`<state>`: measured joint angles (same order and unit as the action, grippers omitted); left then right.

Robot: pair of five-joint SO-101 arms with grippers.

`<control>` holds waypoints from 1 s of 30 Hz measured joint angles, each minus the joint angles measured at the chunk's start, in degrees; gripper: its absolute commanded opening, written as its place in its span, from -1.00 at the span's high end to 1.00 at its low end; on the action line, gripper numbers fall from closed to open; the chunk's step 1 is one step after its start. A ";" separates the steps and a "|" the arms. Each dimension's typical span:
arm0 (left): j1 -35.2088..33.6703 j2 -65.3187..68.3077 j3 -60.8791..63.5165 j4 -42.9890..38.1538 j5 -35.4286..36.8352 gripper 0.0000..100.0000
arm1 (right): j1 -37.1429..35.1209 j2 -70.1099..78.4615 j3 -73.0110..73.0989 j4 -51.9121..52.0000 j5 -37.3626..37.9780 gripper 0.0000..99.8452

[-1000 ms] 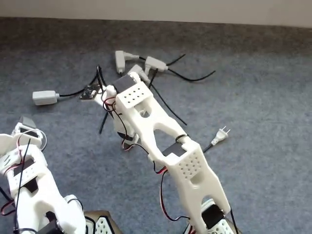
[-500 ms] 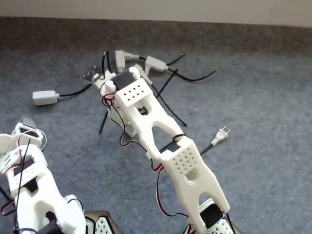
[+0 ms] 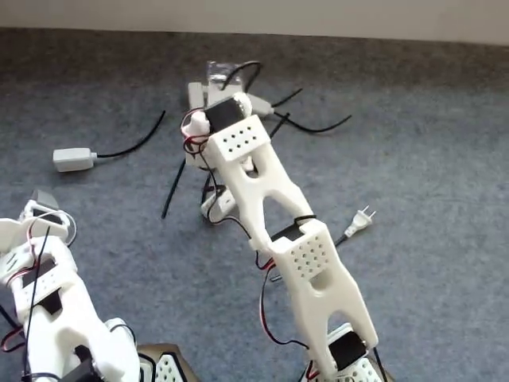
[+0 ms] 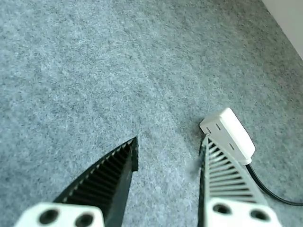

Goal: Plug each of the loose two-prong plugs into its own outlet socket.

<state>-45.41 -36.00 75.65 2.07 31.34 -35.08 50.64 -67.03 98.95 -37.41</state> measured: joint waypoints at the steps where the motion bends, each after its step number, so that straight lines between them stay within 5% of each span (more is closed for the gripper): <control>1: 0.00 0.00 0.00 0.00 0.00 0.55 | 0.00 0.00 0.88 0.00 -2.11 0.16; 18: 0.00 0.00 0.09 0.00 0.00 0.56 | -0.97 0.00 7.82 -1.41 -38.24 0.16; 30: 0.00 0.00 0.09 0.00 0.00 0.56 | -0.97 7.47 10.99 -10.81 -40.97 0.22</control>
<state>-45.41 -36.00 75.74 2.07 31.34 -36.04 58.11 -56.04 88.13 -78.37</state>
